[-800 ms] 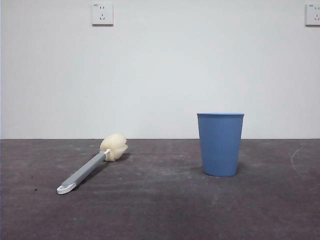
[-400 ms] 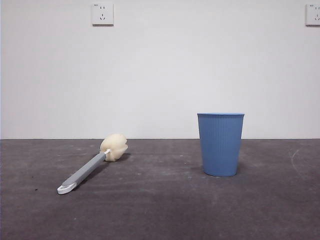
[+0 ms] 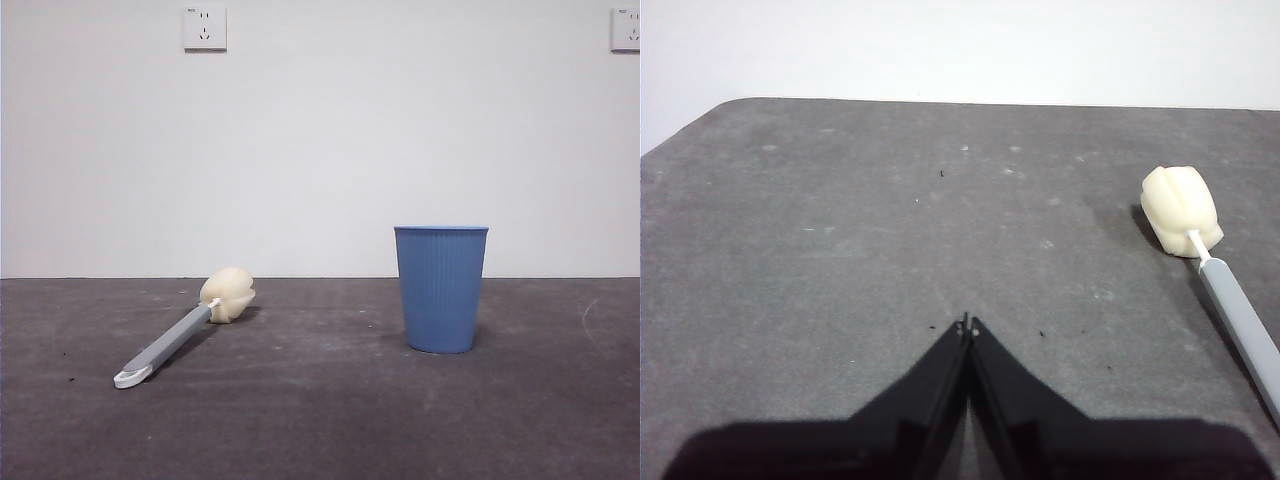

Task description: Pick up the cup brush,pick up the cup,insert the brush into the cup,clean the cup,put the cup brush back,put the cup back to the fixed position on the table

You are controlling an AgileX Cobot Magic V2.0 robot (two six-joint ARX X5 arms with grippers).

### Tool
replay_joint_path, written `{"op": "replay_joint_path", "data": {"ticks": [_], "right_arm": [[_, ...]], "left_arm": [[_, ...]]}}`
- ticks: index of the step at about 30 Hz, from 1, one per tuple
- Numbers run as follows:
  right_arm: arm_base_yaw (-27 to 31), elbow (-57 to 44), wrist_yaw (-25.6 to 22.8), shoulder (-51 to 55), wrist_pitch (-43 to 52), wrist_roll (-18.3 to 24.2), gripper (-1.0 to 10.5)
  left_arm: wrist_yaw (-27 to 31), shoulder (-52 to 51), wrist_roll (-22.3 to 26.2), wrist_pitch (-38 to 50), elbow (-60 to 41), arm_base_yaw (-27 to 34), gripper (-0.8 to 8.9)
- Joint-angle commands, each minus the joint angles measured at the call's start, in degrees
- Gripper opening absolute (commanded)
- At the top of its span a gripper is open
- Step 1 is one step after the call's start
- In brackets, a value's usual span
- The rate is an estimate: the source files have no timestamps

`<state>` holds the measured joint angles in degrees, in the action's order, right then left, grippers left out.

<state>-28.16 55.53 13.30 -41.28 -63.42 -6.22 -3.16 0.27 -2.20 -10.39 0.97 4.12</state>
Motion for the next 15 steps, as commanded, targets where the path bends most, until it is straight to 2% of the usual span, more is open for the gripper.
{"op": "replay_joint_path", "data": {"ticks": [1, 7, 10, 13, 15], "right_arm": [[-0.1, 0.0, -0.2, 0.1, 0.3, -0.4, 0.0], [-0.1, 0.0, -0.2, 0.1, 0.3, -0.3, 0.0], [0.0, 0.0, -0.3, 0.4, 0.3, 1.2, 0.0], [1.0, -0.1, -4.1, 2.8, 2.8, 6.6, 0.0], [2.3, -0.1, -7.2, 5.6, 8.7, 7.3, 0.0]], "left_arm": [[0.1, -0.1, -0.4, 0.3, -0.8, 0.2, -0.03], [0.1, -0.1, -0.4, 0.3, -0.8, 0.2, -0.03], [0.1, -0.1, -0.4, 0.3, -0.8, 0.2, -0.03], [0.1, -0.1, -0.4, 0.3, -0.8, 0.2, -0.03], [0.1, -0.1, -0.4, 0.3, -0.8, 0.2, -0.03]]}}
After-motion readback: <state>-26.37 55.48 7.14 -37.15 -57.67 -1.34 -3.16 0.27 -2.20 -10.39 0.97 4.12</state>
